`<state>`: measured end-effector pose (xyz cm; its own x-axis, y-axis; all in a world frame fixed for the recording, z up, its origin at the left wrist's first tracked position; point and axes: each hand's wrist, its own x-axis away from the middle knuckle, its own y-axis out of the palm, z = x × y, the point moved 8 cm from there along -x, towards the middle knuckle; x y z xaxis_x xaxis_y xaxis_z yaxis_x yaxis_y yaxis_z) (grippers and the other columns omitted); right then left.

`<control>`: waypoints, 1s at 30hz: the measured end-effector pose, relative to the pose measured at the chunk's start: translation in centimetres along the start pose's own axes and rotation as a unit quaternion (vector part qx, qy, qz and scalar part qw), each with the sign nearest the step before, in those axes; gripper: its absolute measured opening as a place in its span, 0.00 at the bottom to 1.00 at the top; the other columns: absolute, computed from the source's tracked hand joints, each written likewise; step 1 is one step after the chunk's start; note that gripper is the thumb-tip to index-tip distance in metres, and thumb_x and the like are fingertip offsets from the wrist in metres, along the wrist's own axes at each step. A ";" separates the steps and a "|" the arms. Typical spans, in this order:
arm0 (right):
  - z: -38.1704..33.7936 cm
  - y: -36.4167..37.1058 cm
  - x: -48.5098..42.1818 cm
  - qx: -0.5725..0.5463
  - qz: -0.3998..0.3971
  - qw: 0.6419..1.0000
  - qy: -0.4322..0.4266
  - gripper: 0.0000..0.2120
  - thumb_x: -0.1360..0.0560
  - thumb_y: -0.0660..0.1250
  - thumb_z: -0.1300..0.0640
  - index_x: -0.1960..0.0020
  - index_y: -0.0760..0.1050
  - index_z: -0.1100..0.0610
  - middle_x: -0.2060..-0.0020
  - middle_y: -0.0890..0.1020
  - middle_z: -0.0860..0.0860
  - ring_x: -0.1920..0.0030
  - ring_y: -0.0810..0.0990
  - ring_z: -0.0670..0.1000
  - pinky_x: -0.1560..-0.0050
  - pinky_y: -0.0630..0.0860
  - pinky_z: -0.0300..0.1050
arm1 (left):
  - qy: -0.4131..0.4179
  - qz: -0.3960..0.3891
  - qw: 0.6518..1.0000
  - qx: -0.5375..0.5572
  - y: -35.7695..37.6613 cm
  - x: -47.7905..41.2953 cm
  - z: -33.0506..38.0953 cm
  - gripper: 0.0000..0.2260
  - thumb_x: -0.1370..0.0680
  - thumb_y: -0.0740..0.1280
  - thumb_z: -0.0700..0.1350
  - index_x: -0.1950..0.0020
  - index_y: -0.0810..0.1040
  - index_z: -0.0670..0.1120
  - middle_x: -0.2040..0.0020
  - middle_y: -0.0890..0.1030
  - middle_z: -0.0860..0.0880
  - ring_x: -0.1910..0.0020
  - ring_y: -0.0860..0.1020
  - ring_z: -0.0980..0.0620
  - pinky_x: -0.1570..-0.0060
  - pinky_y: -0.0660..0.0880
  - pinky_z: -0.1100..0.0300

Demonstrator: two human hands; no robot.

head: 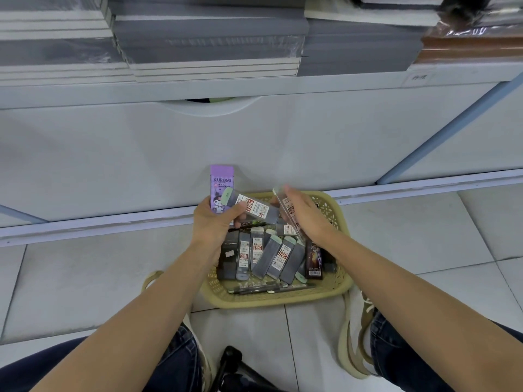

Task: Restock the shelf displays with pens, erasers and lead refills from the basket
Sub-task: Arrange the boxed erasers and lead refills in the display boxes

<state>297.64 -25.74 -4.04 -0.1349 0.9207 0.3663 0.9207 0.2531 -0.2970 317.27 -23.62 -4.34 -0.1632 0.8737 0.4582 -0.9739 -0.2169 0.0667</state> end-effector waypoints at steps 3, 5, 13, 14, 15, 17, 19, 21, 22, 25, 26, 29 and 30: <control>-0.8 -0.2 0.3 0.033 -0.009 0.999 -0.027 0.13 0.18 0.54 0.49 0.51 0.77 0.45 0.54 0.81 0.50 0.55 0.80 0.49 0.57 0.73 0.37 | 0.020 -0.017 0.999 -0.037 0.4 0.3 1.1 0.12 0.29 0.75 0.36 0.48 0.78 0.38 0.59 0.84 0.42 0.70 0.78 0.54 0.71 0.74 0.65; -1.4 0.1 0.6 0.034 -0.031 0.998 -0.041 0.11 0.18 0.56 0.51 0.50 0.77 0.48 0.53 0.82 0.53 0.54 0.79 0.51 0.51 0.73 0.46 | 0.034 -0.029 0.997 -0.060 1.0 0.8 1.7 0.12 0.29 0.76 0.37 0.48 0.78 0.37 0.60 0.84 0.43 0.70 0.78 0.54 0.71 0.75 0.64; -6.3 -1.9 1.9 -0.046 -0.058 0.991 -0.107 0.11 0.19 0.62 0.55 0.40 0.79 0.54 0.48 0.85 0.52 0.49 0.82 0.50 0.43 0.77 0.47 | 0.116 -0.039 0.991 -0.049 3.4 3.5 6.5 0.14 0.30 0.77 0.39 0.47 0.79 0.40 0.59 0.85 0.46 0.69 0.79 0.54 0.72 0.74 0.64; -7.2 -3.3 1.9 -0.083 -0.028 0.990 -0.111 0.10 0.20 0.63 0.57 0.41 0.79 0.57 0.49 0.84 0.55 0.51 0.82 0.52 0.44 0.77 0.50 | 0.122 -0.036 0.990 -0.055 3.6 3.8 7.2 0.14 0.30 0.77 0.39 0.47 0.79 0.40 0.59 0.84 0.46 0.69 0.79 0.55 0.71 0.74 0.64; -8.3 -4.4 2.1 -0.106 -0.013 0.987 -0.121 0.09 0.20 0.64 0.60 0.42 0.79 0.59 0.50 0.84 0.57 0.53 0.82 0.52 0.46 0.78 0.50 | 0.128 -0.038 0.989 -0.062 3.8 4.1 7.9 0.14 0.30 0.77 0.39 0.48 0.78 0.39 0.59 0.84 0.46 0.70 0.79 0.55 0.71 0.74 0.64; -10.6 -5.5 2.8 -0.121 -0.021 0.982 -0.145 0.06 0.22 0.66 0.63 0.47 0.79 0.58 0.54 0.85 0.54 0.56 0.83 0.50 0.52 0.79 0.44 | 0.144 -0.047 0.986 -0.074 4.4 5.0 9.3 0.15 0.31 0.78 0.39 0.48 0.78 0.39 0.58 0.85 0.45 0.69 0.79 0.55 0.71 0.75 0.64; -12.8 -5.8 3.7 -0.121 -0.039 0.978 -0.165 0.05 0.24 0.67 0.65 0.50 0.78 0.58 0.57 0.86 0.49 0.59 0.83 0.47 0.56 0.79 0.40 | 0.167 -0.052 0.981 -0.079 4.9 6.1 10.9 0.15 0.31 0.78 0.40 0.48 0.79 0.40 0.58 0.85 0.46 0.68 0.80 0.55 0.70 0.75 0.64; -14.6 -5.9 4.7 -0.118 -0.046 0.975 -0.183 0.05 0.24 0.67 0.66 0.50 0.78 0.59 0.58 0.86 0.50 0.59 0.84 0.47 0.57 0.80 0.40 | 0.197 -0.052 0.975 -0.087 5.2 7.2 12.7 0.14 0.31 0.78 0.40 0.48 0.79 0.41 0.59 0.84 0.47 0.69 0.79 0.55 0.71 0.74 0.64; -15.5 -6.0 5.3 -0.114 -0.047 0.974 -0.191 0.05 0.24 0.67 0.65 0.50 0.78 0.59 0.57 0.86 0.51 0.59 0.84 0.48 0.56 0.80 0.41 | 0.213 -0.052 0.971 -0.090 5.3 7.8 13.6 0.14 0.31 0.78 0.41 0.49 0.79 0.41 0.61 0.84 0.48 0.69 0.78 0.55 0.71 0.74 0.63; -18.0 -6.5 7.0 -0.092 -0.036 0.972 -0.215 0.06 0.26 0.71 0.65 0.50 0.79 0.58 0.53 0.85 0.57 0.56 0.83 0.51 0.55 0.79 0.44 | 0.251 -0.048 0.961 -0.106 5.5 9.4 16.1 0.14 0.32 0.79 0.41 0.50 0.79 0.42 0.63 0.83 0.50 0.70 0.78 0.57 0.71 0.74 0.64; -18.9 -6.7 7.5 -0.080 -0.030 0.971 -0.224 0.06 0.27 0.72 0.65 0.51 0.79 0.57 0.52 0.85 0.59 0.55 0.83 0.53 0.55 0.79 0.45 | 0.262 -0.047 0.957 -0.113 5.6 10.0 16.9 0.14 0.32 0.79 0.41 0.50 0.79 0.43 0.63 0.83 0.51 0.71 0.78 0.59 0.72 0.73 0.65; -22.1 -7.7 9.0 -0.048 -0.027 0.966 -0.254 0.09 0.26 0.71 0.65 0.47 0.78 0.59 0.51 0.84 0.62 0.54 0.83 0.56 0.52 0.78 0.49 | 0.290 -0.043 0.949 -0.113 6.1 11.8 19.5 0.14 0.32 0.78 0.42 0.50 0.80 0.44 0.61 0.83 0.50 0.70 0.78 0.60 0.71 0.73 0.67; -23.4 -8.2 9.6 -0.036 -0.027 0.963 -0.266 0.12 0.26 0.70 0.64 0.43 0.76 0.61 0.51 0.84 0.62 0.54 0.83 0.56 0.51 0.79 0.51 | 0.300 -0.047 0.947 -0.102 6.4 12.4 20.6 0.13 0.30 0.77 0.43 0.49 0.80 0.44 0.60 0.84 0.49 0.68 0.79 0.59 0.70 0.74 0.66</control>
<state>297.32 -25.91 22.57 -0.3346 0.9334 -0.1299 0.9272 0.3014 -0.2222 312.26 -23.10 20.05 -0.0758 0.9884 -0.1319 -0.9887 -0.0916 -0.1186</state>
